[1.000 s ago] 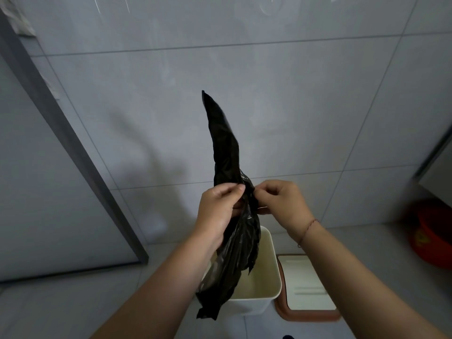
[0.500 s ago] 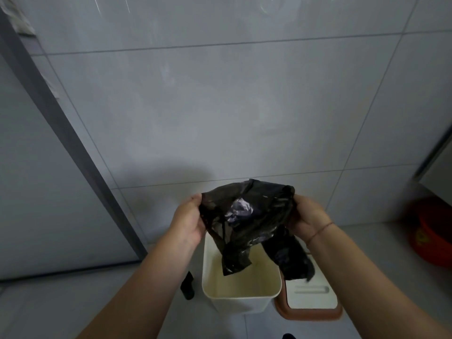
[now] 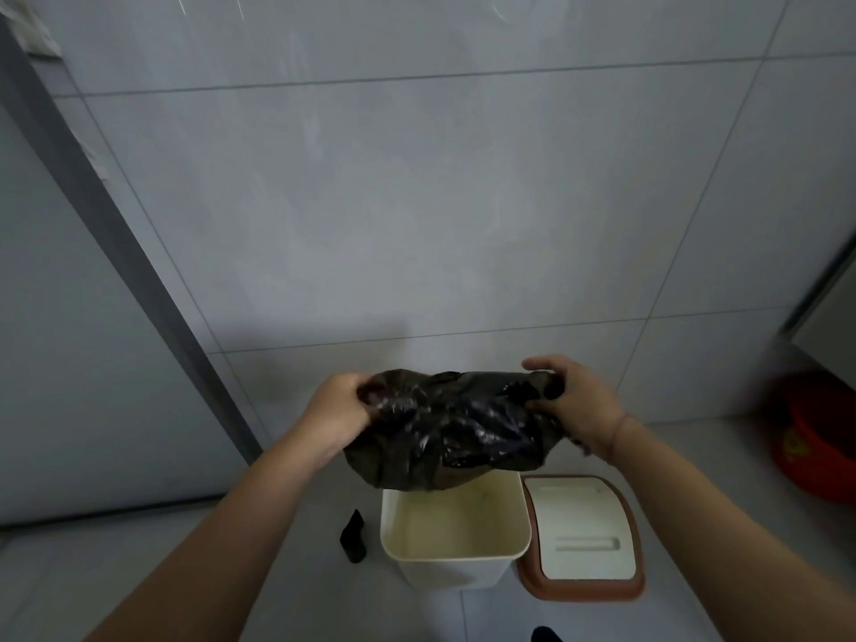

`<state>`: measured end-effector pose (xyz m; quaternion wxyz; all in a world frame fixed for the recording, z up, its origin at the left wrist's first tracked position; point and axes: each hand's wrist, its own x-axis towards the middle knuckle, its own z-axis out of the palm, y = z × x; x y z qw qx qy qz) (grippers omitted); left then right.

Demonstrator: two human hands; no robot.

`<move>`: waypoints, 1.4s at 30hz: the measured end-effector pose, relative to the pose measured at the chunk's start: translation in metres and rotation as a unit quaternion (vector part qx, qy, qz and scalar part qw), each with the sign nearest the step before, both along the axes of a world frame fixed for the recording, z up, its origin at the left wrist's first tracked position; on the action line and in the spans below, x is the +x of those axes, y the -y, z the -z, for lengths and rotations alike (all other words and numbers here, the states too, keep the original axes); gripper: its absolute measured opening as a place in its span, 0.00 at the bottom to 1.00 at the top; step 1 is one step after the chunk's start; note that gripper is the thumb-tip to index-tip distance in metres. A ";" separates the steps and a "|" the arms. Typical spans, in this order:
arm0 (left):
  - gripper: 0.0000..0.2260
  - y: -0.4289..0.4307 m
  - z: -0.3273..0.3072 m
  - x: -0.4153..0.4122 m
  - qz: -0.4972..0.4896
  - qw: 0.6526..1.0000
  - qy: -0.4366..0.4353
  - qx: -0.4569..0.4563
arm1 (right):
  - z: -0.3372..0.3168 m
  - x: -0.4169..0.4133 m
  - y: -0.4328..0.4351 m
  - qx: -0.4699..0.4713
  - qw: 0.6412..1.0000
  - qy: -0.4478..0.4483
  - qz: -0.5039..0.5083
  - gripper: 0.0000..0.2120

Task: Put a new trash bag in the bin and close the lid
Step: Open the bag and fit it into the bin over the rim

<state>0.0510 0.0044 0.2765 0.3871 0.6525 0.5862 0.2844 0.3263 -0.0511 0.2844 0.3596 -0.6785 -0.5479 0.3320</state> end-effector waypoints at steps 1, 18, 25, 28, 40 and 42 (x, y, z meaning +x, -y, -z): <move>0.04 -0.002 0.003 -0.002 -0.037 0.998 -0.034 0.031 | 0.005 0.001 -0.002 0.017 0.997 0.071 0.022 0.18; 0.47 0.026 -0.001 0.025 0.011 0.998 -0.016 -0.064 | 0.013 -0.017 -0.008 -0.103 0.893 -0.377 0.223 0.09; 0.23 0.034 -0.033 0.053 0.061 0.855 0.346 -0.382 | -0.001 -0.045 -0.012 -0.065 0.985 -0.117 0.105 0.14; 0.15 0.038 -0.021 0.063 -0.023 0.902 0.317 -0.293 | 0.002 -0.049 -0.008 -0.038 0.979 -0.181 0.090 0.13; 0.04 0.005 0.021 0.009 -0.292 0.922 0.161 -0.199 | 0.017 -0.003 0.007 -0.259 0.900 -0.335 -0.102 0.05; 0.08 0.004 0.022 0.009 -0.289 0.894 0.211 -0.268 | 0.019 -0.001 0.007 -0.255 0.910 -0.320 -0.068 0.06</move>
